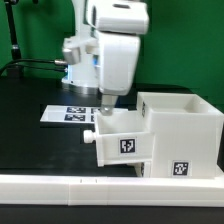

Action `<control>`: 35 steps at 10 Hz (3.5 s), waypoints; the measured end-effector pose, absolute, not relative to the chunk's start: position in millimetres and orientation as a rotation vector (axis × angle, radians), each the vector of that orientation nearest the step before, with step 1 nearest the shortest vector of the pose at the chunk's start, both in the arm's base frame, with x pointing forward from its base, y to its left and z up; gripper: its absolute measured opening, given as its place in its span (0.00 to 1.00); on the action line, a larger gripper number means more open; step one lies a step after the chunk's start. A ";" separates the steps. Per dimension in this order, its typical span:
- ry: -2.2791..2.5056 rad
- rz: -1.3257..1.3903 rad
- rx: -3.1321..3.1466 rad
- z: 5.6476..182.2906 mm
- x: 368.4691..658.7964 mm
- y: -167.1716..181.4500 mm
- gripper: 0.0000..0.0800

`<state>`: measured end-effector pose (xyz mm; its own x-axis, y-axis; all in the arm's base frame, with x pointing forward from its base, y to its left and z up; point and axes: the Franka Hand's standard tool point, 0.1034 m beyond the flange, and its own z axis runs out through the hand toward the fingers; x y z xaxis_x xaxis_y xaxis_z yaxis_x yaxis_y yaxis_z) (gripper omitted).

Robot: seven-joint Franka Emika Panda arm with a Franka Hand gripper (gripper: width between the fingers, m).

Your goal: Assemble drawer

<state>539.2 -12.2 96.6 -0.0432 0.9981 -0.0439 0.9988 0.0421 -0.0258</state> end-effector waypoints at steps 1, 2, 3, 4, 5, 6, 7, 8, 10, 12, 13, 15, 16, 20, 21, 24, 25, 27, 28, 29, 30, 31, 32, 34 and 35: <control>2.278 -0.085 2.147 95.9 537.6 -23.7 0.81; 2.290 -0.086 2.141 95.3 536.6 -33.1 0.81; 2.285 -0.086 2.148 94.7 536.3 -36.0 0.81; 2.286 -0.087 2.146 94.6 536.3 -35.2 0.81; 2.302 -0.079 2.140 94.1 535.8 -37.8 0.81; 2.348 -0.017 2.158 90.3 534.5 -47.0 0.81; 2.386 0.037 2.195 78.0 534.9 -60.0 0.81; 2.435 0.060 2.192 71.6 536.2 -67.4 0.81; 2.492 0.175 2.236 62.4 537.9 -80.9 0.81; 2.526 0.217 2.296 52.1 531.7 -80.8 0.81; 2.531 0.211 2.297 50.3 532.6 -70.8 0.81; 2.487 0.204 2.359 52.2 535.9 -53.6 0.81; 2.446 0.197 2.409 53.5 537.5 -44.5 0.81; 2.346 0.189 2.522 58.7 542.0 -13.8 0.81; 2.324 0.190 2.538 58.7 542.8 -9.1 0.81; 2.277 0.175 2.596 56.5 542.4 13.5 0.81; 2.256 0.168 2.618 56.7 542.6 19.7 0.81; 2.247 0.159 2.633 57.6 542.6 24.7 0.81; 2.244 0.155 2.641 58.9 543.3 24.7 0.81; 2.234 0.155 2.648 59.5 544.2 24.7 0.81; 2.226 0.153 2.657 59.5 544.2 25.5 0.81; 2.212 0.150 2.668 59.7 544.6 27.0 0.81; 2.182 0.143 2.693 59.7 545.0 27.8 0.81; 2.168 0.135 2.699 60.2 545.1 25.0 0.81; 2.158 0.122 2.714 60.7 540.5 13.3 0.81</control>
Offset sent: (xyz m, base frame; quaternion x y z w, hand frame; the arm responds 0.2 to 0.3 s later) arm 0.0000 0.0000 0.0000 0.0000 0.0000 0.0000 1.0000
